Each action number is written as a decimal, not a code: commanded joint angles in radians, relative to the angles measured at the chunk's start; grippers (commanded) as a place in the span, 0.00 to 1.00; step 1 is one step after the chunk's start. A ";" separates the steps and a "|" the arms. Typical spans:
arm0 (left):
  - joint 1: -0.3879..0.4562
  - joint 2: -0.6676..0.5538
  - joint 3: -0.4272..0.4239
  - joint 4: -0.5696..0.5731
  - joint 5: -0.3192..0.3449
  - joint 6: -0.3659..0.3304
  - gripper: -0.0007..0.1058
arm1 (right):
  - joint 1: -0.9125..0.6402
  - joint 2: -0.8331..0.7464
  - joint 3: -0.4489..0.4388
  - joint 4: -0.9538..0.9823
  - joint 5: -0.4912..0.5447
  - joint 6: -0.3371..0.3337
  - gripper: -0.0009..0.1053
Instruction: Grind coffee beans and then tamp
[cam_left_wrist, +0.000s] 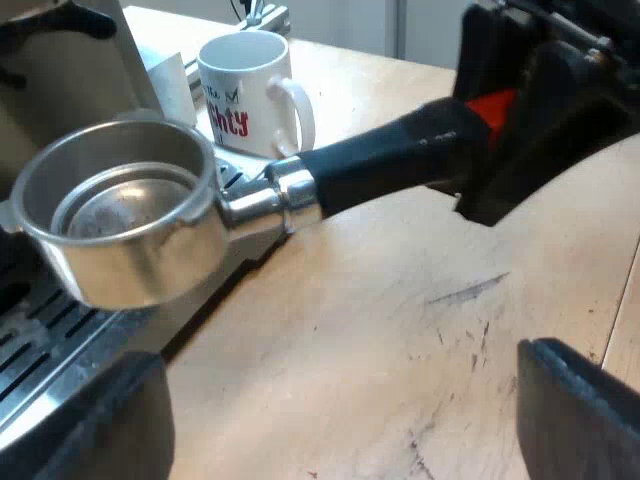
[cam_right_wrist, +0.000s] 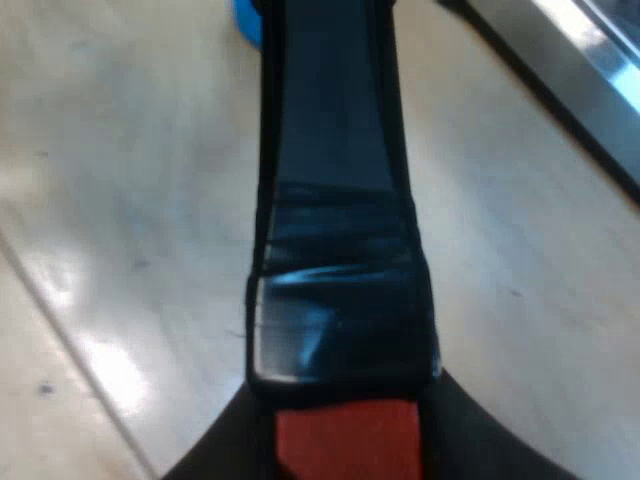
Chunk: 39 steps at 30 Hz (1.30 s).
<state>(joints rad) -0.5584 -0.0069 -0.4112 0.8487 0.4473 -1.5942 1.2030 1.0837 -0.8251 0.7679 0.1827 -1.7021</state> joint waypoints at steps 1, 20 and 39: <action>-0.005 -0.065 0.005 -0.027 -0.007 0.008 0.68 | -0.036 -0.016 -0.002 -0.030 -0.013 -0.049 0.01; -0.005 -0.060 0.095 -0.100 -0.010 0.004 0.68 | -0.083 -0.016 0.248 -0.300 -0.083 -0.115 0.01; -0.005 -0.060 0.095 -0.100 -0.010 0.000 0.68 | -0.168 0.129 0.329 -0.490 -0.159 -0.151 0.01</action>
<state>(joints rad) -0.5584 -0.0069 -0.3133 0.7598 0.4402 -1.5942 1.0355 1.2134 -0.4845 0.3326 0.0464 -1.8250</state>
